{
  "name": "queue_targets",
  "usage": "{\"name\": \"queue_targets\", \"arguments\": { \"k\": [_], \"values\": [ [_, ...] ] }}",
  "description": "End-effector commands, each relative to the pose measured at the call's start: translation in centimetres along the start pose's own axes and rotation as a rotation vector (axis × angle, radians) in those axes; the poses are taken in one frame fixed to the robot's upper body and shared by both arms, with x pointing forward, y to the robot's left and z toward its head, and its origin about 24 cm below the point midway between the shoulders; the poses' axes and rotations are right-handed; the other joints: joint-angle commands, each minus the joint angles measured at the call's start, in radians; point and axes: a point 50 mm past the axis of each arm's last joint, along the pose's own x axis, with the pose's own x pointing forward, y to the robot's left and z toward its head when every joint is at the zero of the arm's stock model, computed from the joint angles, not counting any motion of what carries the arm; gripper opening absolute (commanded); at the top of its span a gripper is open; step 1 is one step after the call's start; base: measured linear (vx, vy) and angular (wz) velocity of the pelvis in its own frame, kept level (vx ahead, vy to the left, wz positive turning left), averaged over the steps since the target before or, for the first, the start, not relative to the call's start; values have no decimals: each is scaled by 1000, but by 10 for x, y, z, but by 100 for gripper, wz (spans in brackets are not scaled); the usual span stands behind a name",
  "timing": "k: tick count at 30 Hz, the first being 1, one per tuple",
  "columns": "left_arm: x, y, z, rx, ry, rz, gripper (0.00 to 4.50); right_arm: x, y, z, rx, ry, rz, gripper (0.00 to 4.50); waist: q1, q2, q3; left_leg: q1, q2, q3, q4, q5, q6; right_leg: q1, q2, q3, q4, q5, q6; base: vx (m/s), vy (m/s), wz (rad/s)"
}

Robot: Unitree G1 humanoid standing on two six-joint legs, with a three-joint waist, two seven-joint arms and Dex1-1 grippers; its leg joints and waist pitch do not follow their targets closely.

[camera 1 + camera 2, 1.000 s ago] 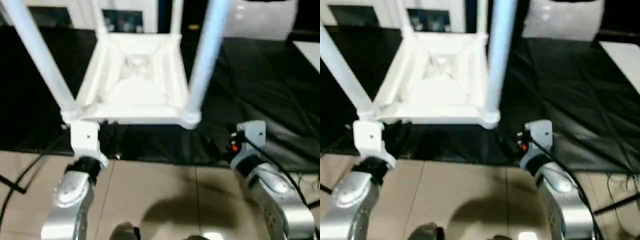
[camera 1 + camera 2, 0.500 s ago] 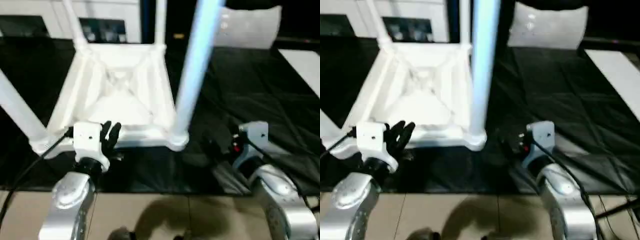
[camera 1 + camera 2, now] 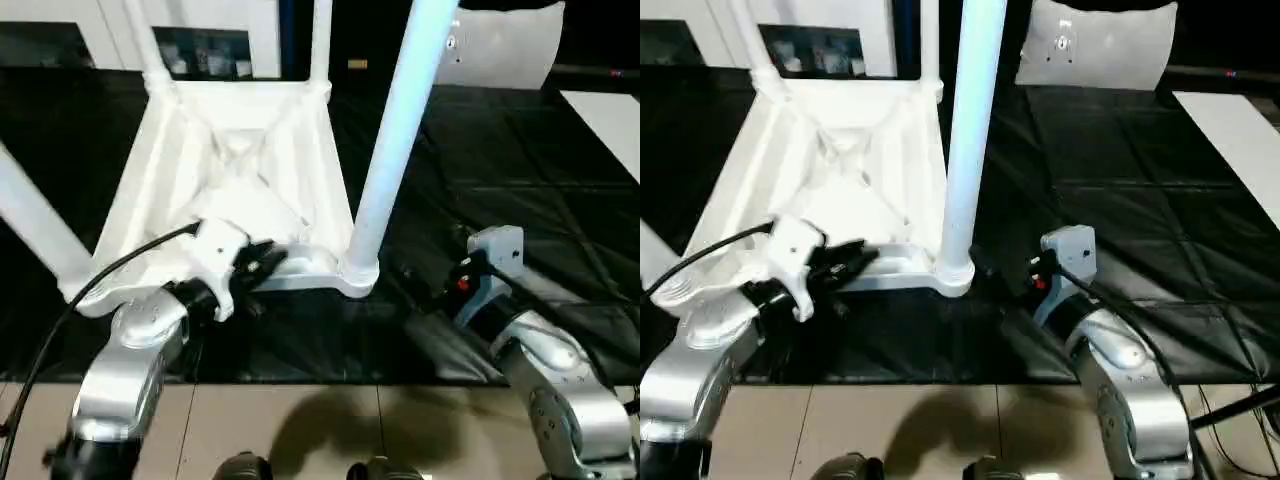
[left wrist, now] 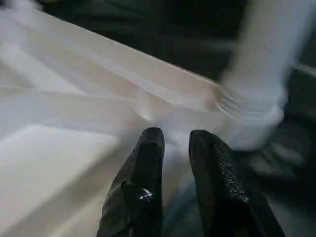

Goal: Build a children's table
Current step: Rotate leg to tighten

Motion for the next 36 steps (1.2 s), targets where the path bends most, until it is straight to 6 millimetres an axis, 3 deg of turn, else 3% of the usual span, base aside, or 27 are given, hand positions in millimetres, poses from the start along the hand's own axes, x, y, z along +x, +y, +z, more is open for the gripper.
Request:
{"name": "queue_targets", "arguments": {
  "k": [1,2,4,8,11,12,14,15,16,17,22,26,29,30,33,36],
  "values": [
    [5,4,1,57,48,-126,123,1,-1,0,-49,-2,21,450,4,9,-47,22,93,-20,-94,-176,51,35,-114,62,-85,-155,-237,-70,-14,3],
    [9,10,3,84,71,-172,123,1,4,0,-89,9,112,450,7,11,-46,25,96,-14,-96,-205,33,28,-114,62,-89,-182,-230,-70,-14,3],
    [12,13,5,96,81,-199,123,0,5,-1,-105,23,134,450,8,9,-45,24,100,-10,-100,-235,19,27,-114,62,-91,-203,-228,-28,-3,1],
    [24,16,13,99,121,-364,123,-3,10,-3,-74,75,211,450,10,14,-50,19,102,-6,-101,-206,24,26,-117,63,-87,-167,-238,0,0,0],
    [31,17,19,88,108,-418,154,-3,12,-3,-107,77,234,450,12,15,-58,16,103,0,-96,-140,45,27,-117,60,-78,-54,-268,0,0,0],
    [35,18,21,102,103,-418,154,-2,12,-4,-130,72,225,450,13,11,-61,14,103,3,-94,-113,57,30,-118,58,-74,-10,-276,0,0,0],
    [42,22,23,136,115,-420,164,-2,12,-5,-125,70,227,450,17,14,-66,9,102,6,-89,-63,87,32,-120,57,-68,73,-288,0,0,0],
    [42,22,23,136,115,-420,164,-2,12,-5,-125,70,227,450,17,14,-66,9,102,6,-89,-63,87,32,-120,57,-68,73,-288,0,0,0],
    [46,24,23,153,122,-415,193,-4,12,-6,-121,79,234,450,20,18,-65,9,104,5,-89,-57,104,32,-120,55,-67,93,-296,0,0,0],
    [48,25,23,158,125,-416,203,-4,13,-6,-118,84,240,450,20,13,-65,9,105,7,-89,-71,107,34,-122,56,-68,85,-298,0,0,0],
    [51,28,22,166,154,-444,245,-7,13,-8,-132,102,245,450,29,17,-63,14,110,8,-93,-94,97,31,-123,57,-73,53,-303,0,0,0],
    [52,30,16,179,188,-453,268,-7,13,-8,-137,92,243,450,31,13,-61,11,109,9,-95,-95,99,30,-124,57,-73,53,-306,0,0,0],
    [52,30,14,183,192,-453,268,-6,15,-9,-126,89,268,450,31,14,-60,11,111,9,-97,-111,95,30,-125,57,-75,26,-305,0,0,0],
    [53,30,13,178,194,-457,234,-6,16,-9,-103,87,287,450,30,14,-60,12,111,9,-97,-115,95,30,-125,57,-76,20,-304,0,0,0],
    [56,33,12,182,166,-429,232,-6,18,-12,-80,95,306,450,31,10,-60,11,112,10,-98,-112,97,29,-127,58,-77,19,-304,0,0,0],
    [58,33,13,181,151,-436,185,-6,18,-13,-78,98,298,450,32,11,-59,12,113,10,-100,-114,98,27,-127,58,-78,17,-302,0,0,0]
  ]
}}
